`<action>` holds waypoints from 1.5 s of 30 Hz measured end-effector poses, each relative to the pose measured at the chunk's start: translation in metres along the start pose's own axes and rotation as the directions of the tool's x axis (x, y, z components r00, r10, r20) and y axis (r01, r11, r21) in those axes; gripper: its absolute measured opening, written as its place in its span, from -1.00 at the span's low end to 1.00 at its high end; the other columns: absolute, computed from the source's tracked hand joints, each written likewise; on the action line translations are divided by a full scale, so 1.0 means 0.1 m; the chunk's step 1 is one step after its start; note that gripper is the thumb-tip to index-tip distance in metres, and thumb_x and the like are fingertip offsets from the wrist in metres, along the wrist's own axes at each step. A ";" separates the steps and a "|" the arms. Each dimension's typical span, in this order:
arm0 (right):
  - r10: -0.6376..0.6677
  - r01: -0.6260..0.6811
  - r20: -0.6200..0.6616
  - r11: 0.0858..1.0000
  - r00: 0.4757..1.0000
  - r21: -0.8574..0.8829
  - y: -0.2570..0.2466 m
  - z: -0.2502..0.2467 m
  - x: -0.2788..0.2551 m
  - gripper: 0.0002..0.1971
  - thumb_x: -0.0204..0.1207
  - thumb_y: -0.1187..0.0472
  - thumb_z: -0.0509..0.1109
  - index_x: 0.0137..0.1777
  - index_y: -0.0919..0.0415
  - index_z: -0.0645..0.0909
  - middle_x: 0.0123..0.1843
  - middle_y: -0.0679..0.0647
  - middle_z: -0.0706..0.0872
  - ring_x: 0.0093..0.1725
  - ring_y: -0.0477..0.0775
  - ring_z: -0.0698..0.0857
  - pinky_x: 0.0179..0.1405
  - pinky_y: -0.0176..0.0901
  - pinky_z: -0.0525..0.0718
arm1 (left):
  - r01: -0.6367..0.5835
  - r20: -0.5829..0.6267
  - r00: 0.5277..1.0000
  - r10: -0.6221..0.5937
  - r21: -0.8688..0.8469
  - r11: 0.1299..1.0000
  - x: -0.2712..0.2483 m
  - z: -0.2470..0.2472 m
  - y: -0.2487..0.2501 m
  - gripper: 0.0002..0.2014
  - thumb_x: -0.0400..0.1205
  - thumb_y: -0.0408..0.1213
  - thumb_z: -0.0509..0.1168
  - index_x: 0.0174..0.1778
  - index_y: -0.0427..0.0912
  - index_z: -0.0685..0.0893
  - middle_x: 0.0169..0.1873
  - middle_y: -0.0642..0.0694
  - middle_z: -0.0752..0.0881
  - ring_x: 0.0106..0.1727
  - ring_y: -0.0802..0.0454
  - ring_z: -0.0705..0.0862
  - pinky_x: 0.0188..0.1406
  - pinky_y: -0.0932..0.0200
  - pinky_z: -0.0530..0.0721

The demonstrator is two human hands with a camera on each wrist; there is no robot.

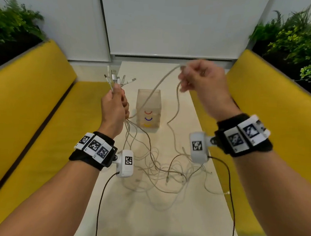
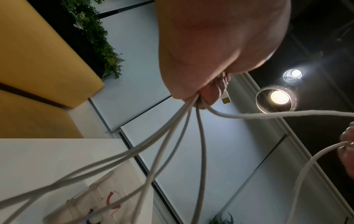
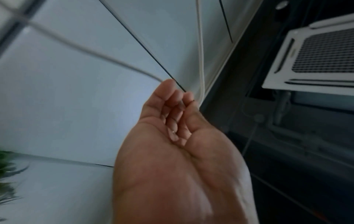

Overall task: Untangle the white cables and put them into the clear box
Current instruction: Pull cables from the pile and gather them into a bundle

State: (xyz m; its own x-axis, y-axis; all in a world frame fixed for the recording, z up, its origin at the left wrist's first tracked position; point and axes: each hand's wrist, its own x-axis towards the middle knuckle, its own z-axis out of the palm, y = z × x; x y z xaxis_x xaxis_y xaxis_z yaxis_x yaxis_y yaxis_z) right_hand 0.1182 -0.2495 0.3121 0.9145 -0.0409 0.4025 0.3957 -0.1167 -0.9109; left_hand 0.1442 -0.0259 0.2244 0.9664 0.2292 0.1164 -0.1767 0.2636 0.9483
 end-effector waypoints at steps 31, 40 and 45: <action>0.557 -0.321 0.306 0.757 0.772 -0.570 2.28 0.23 -1.10 -0.52 0.73 -0.14 0.23 -0.09 0.26 0.75 -0.23 0.07 0.78 -0.20 0.07 0.69 -0.12 -0.04 0.61 | 0.225 0.300 0.946 -0.122 -0.336 0.915 -0.16 -0.31 0.23 -0.57 0.81 0.08 0.06 -0.37 0.00 0.34 -0.61 0.11 0.21 -0.59 0.15 0.01 -0.69 0.24 -0.03; 0.619 -0.274 0.175 0.559 0.766 -0.782 2.79 0.03 -1.20 -0.74 0.55 0.13 0.43 -0.36 0.13 0.55 -0.39 -0.02 0.59 -0.33 0.05 0.60 -0.45 -0.19 0.39 | 0.214 0.313 0.945 -0.092 -0.381 0.899 -0.23 -0.36 0.42 -0.57 0.82 0.05 -0.01 -0.37 0.00 0.32 -0.65 0.12 0.25 -0.61 0.16 0.00 -0.74 0.28 -0.01; 0.768 -0.257 0.412 0.579 0.491 -0.773 2.65 0.02 -1.20 -0.81 0.41 0.09 0.62 -0.24 -0.06 0.62 -0.19 -0.11 0.68 -0.16 -0.08 0.66 -0.08 -0.09 0.69 | 0.224 0.317 0.942 -0.114 -0.340 0.913 -0.21 -0.42 0.39 -0.57 0.82 0.06 -0.02 -0.35 0.00 0.33 -0.64 0.12 0.24 -0.61 0.15 -0.01 -0.73 0.26 -0.04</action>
State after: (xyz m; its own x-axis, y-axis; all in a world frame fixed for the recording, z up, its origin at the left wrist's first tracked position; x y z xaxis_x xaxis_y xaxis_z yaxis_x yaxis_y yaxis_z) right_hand 0.1133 -0.2735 0.0225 0.7874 0.2990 -0.5392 -0.0713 -0.8245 -0.5613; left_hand 0.1093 0.0192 0.2468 0.9893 -0.1108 0.0954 -0.0080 0.6108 0.7918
